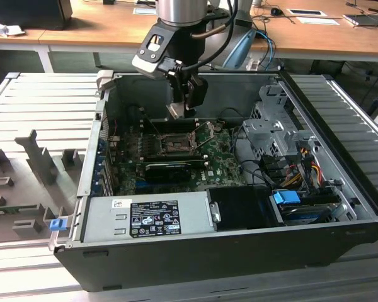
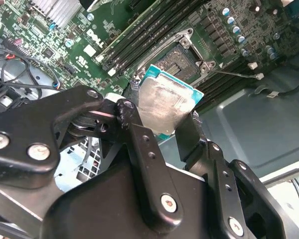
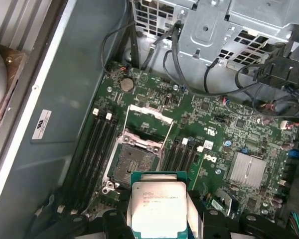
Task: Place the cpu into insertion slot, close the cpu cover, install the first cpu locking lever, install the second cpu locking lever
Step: 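Place the cpu into insertion slot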
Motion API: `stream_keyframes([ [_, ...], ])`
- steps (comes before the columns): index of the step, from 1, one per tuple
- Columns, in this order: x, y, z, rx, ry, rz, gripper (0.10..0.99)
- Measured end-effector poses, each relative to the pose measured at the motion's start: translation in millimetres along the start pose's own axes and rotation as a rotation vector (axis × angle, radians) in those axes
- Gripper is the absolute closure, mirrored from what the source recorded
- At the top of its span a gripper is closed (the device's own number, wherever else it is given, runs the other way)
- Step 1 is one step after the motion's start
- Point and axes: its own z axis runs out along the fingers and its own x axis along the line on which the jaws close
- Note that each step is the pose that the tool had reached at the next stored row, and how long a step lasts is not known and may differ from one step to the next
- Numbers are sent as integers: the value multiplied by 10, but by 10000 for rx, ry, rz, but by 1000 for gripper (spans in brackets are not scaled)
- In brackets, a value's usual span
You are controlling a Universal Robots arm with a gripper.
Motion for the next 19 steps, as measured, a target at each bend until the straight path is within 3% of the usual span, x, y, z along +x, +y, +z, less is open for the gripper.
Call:
stream_keyframes([
  [8,-1,-4,41,-25,-113,1301,557],
  [16,-2,-9,104,-25,-120,1412,557],
  [19,-3,-12,141,-30,-150,1757,557],
])
